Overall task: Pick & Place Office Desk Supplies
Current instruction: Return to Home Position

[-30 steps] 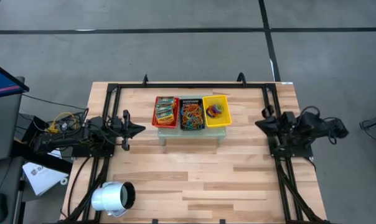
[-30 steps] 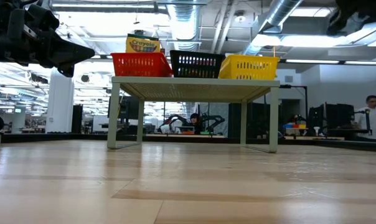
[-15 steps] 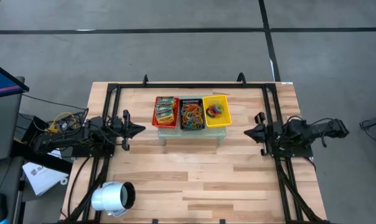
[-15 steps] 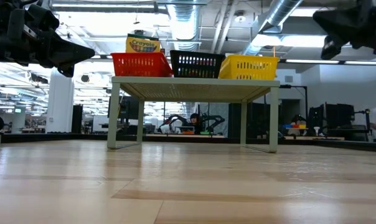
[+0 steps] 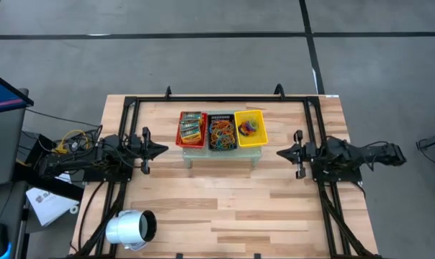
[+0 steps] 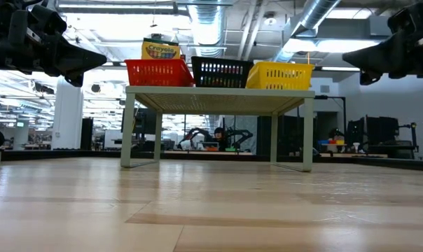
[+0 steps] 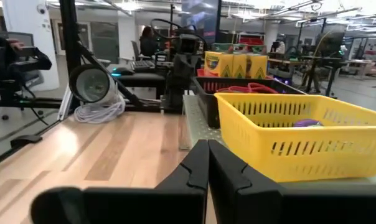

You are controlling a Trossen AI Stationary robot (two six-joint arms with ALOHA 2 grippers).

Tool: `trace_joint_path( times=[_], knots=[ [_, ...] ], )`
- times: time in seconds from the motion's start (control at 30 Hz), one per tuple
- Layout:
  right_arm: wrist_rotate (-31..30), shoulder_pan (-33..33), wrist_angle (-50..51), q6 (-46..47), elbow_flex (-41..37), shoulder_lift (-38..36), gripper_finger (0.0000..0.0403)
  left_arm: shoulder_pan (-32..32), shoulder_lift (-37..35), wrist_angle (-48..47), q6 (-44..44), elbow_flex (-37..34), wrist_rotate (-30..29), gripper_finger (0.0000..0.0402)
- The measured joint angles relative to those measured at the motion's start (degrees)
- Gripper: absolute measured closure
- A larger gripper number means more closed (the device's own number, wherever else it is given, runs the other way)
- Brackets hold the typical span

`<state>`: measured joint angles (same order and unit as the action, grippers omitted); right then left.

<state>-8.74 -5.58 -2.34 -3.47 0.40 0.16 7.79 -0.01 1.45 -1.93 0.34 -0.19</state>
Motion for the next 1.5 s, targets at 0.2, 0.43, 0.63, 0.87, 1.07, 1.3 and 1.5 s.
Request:
trace_joint_path(
  times=[0.2,0.43,0.63,0.87,1.07,1.3,1.5],
  knots=[
    [2.3,4.0,0.4,0.3,0.0,0.0,0.0403,0.0,0.0,0.0,0.0,0.0,0.0,0.0394],
    [1.2,5.9,0.2,0.4,0.0,0.0,0.0395,0.0,0.0,0.0,0.0,0.0,0.0,0.0394],
    [1.2,6.1,0.2,0.4,0.0,0.0,0.0387,0.0,0.0,0.0,0.0,0.0,0.0,0.0394],
    [1.2,6.1,0.2,0.5,-0.1,0.0,0.0388,0.0,0.0,0.0,0.0,0.0,0.0,0.0394],
    [1.2,6.1,0.2,0.5,-0.1,0.0,0.0387,0.0,0.0,0.0,0.0,0.0,0.0,0.0394],
    [1.2,6.1,0.2,0.5,-0.1,0.0,0.0386,0.0,0.0,0.0,0.0,0.0,0.0,0.0394],
    [1.2,6.1,0.2,0.5,-0.1,0.0,0.0386,0.0,0.0,0.0,0.0,0.0,0.0,0.0394]
  ],
)
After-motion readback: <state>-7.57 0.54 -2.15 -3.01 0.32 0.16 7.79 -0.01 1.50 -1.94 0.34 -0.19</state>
